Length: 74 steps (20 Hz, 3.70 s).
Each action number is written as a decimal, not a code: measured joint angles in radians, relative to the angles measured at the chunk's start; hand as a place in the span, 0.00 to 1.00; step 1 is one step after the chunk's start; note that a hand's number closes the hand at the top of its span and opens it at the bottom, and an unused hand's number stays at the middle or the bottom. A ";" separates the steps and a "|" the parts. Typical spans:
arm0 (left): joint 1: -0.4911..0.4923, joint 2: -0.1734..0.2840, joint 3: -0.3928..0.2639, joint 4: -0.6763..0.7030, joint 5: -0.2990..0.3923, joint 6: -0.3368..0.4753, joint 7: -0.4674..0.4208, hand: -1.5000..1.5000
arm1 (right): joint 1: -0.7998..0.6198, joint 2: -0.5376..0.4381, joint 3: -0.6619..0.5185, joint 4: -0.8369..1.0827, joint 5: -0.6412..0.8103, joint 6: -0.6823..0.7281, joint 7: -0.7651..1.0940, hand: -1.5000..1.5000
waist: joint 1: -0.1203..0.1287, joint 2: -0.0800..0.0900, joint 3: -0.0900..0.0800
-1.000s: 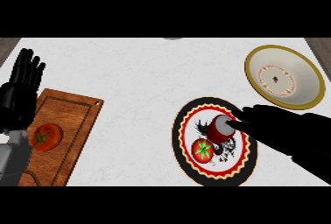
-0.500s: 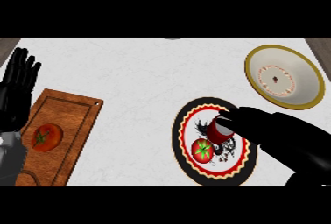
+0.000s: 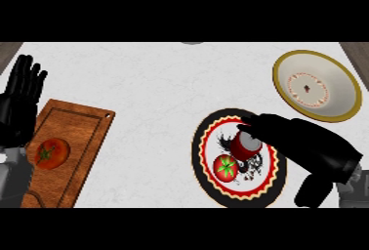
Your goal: Pick the can from the plate and place it in the bowl
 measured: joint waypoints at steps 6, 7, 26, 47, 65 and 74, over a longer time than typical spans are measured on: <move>-0.022 0.008 0.029 0.015 0.000 -0.031 0.020 0.50 | -0.031 0.074 0.018 0.091 0.088 -0.019 -0.092 0.00 | 0.001 0.000 0.000; -0.015 0.002 0.029 0.008 -0.005 -0.030 0.019 0.50 | -0.013 0.071 0.018 0.096 0.105 -0.030 -0.121 0.00 | 0.000 0.000 0.000; -0.017 -0.042 0.071 -0.001 -0.049 -0.065 0.026 0.50 | -0.024 0.214 0.019 0.302 0.368 -0.055 -0.235 0.00 | 0.000 0.000 0.000; -0.013 -0.069 0.094 -0.019 -0.080 -0.082 0.029 0.50 | -0.068 0.186 -0.121 0.515 0.506 -0.291 -0.547 1.00 | 0.001 -0.001 -0.001; -0.031 -0.079 0.085 -0.045 -0.064 -0.095 0.018 0.50 | -0.188 -0.409 -0.602 1.026 0.356 -0.419 -0.980 1.00 | 0.049 0.055 0.019; -0.042 -0.085 0.069 -0.037 -0.065 -0.103 0.021 0.50 | -0.279 -0.504 -0.696 1.191 0.191 -0.440 -1.124 1.00 | 0.072 0.045 0.015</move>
